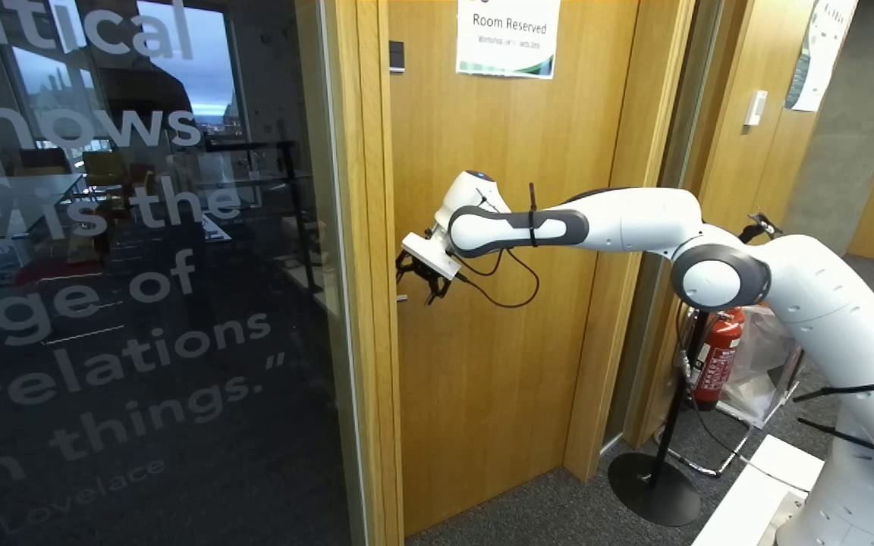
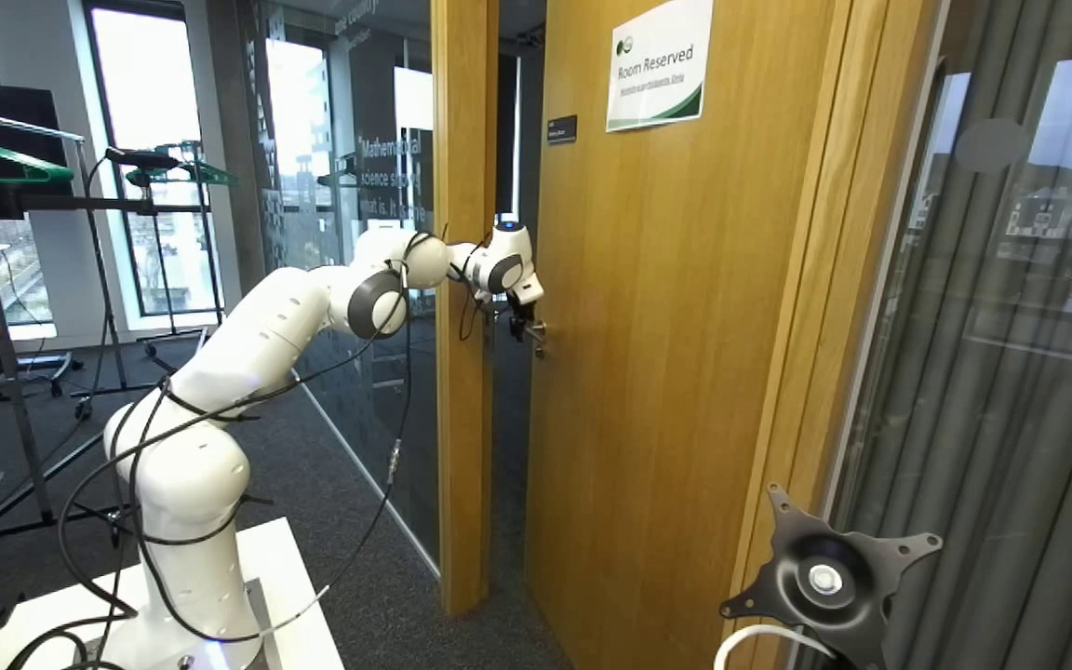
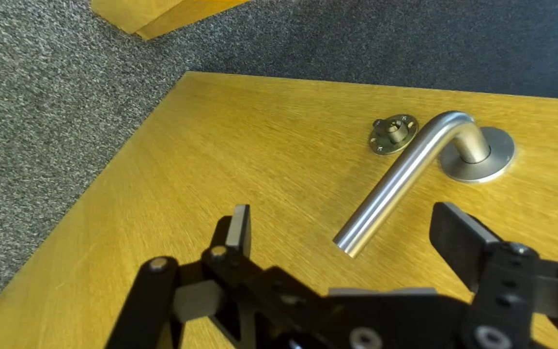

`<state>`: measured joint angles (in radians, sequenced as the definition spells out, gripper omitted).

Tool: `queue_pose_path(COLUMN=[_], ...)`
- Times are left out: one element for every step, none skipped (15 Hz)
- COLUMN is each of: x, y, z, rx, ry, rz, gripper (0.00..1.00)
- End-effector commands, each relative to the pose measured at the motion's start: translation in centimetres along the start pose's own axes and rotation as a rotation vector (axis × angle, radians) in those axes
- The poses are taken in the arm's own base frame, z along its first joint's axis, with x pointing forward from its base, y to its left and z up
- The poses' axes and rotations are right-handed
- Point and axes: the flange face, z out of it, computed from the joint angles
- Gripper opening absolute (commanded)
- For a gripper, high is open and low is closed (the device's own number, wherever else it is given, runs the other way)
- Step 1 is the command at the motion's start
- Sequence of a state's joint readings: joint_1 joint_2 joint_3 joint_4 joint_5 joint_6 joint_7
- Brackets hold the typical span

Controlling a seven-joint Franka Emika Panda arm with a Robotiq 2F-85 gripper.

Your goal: Hold the door handle

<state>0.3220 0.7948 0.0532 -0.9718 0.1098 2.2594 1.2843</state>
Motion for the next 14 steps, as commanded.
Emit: queue_pose_path(x=[-0.3, -0.3, -0.1, 0.0, 0.3, 0.5, 0.6, 0.7, 0.7, 0.7, 0.6, 0.5, 0.4, 0.3], y=[-0.9, -1.0, -1.2, -1.4, -1.5, -1.6, -1.6, -1.6, -1.5, -1.3, -1.3, -1.1, -1.0, -1.0], z=[-0.4, -0.4, -0.5, -0.5, -0.4, -0.3, -0.1, 0.2, 0.4, 0.7, 1.1, 1.4, 1.7, 1.8], rx=[-0.034, -0.04, -0.034, -0.027, -0.014, -0.008, -0.007, -0.011, -0.014, -0.019, -0.025, -0.031, -0.042, -0.048], ry=[0.008, 0.022, 0.034, 0.054, 0.072, 0.089, 0.097, 0.102, 0.104, 0.096, 0.094, 0.09, 0.09, 0.087], rz=[0.051, 0.062, 0.083, 0.107, 0.143, 0.178, 0.214, 0.25, 0.277, 0.307, 0.328, 0.345, 0.362, 0.374], gripper=[1.0, 1.0, 1.0, 1.0, 1.0, 1.0, 1.0, 1.0, 1.0, 1.0, 1.0, 1.0, 1.0, 1.0])
